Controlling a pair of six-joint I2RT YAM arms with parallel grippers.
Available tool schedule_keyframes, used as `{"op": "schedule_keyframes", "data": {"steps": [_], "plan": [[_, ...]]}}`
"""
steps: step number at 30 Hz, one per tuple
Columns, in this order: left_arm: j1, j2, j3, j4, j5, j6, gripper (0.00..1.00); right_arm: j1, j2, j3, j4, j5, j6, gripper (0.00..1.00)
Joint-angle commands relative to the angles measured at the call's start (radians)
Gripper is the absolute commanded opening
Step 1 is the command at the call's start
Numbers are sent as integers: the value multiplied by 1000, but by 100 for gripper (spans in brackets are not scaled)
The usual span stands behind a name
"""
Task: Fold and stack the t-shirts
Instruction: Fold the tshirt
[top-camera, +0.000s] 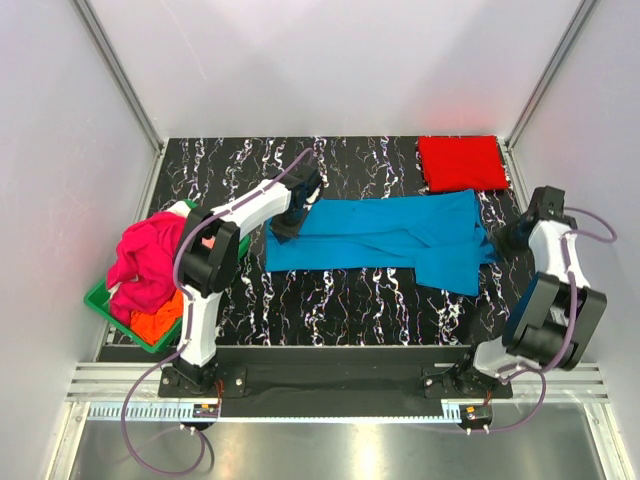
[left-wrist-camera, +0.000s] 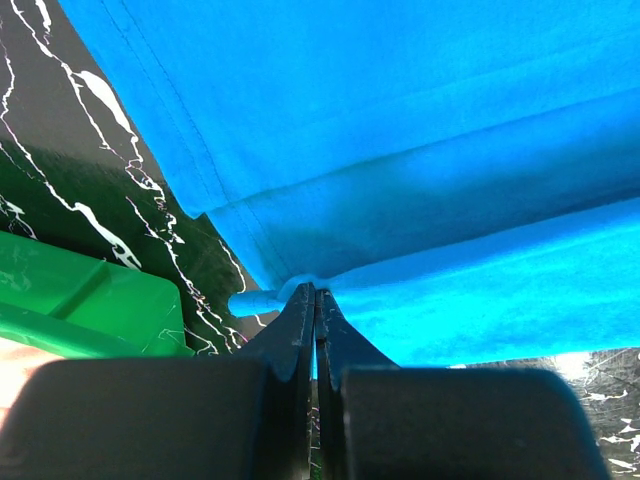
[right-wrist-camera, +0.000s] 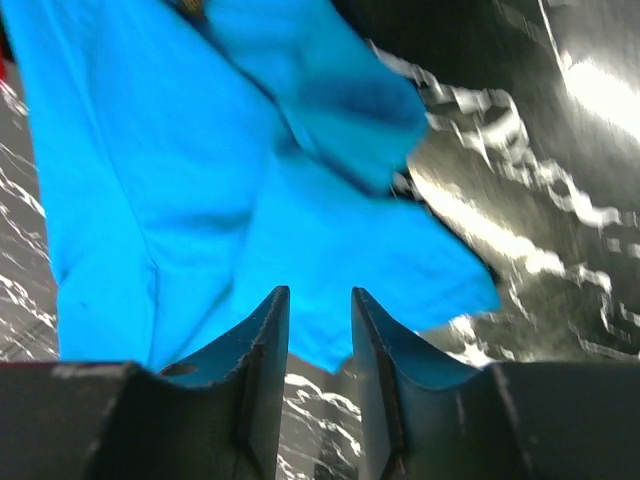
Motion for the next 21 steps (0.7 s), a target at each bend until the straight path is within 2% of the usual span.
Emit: {"op": "schedule_keyframes", "data": {"steps": [1,6,9,21], "plan": [[6,-22,35,-7,16,21,0,7,-84,-106,-28,-30,36,39],[6,-22,39,-7,42,23,0,7,-146,-232,-36,-33,82,39],[6,-31,29,-5,59,23,0,7,-143,-246,-42,11,84,40],[5,-22,23,-2,54,21,0,7,-26,-301,64,53,79,43]]}}
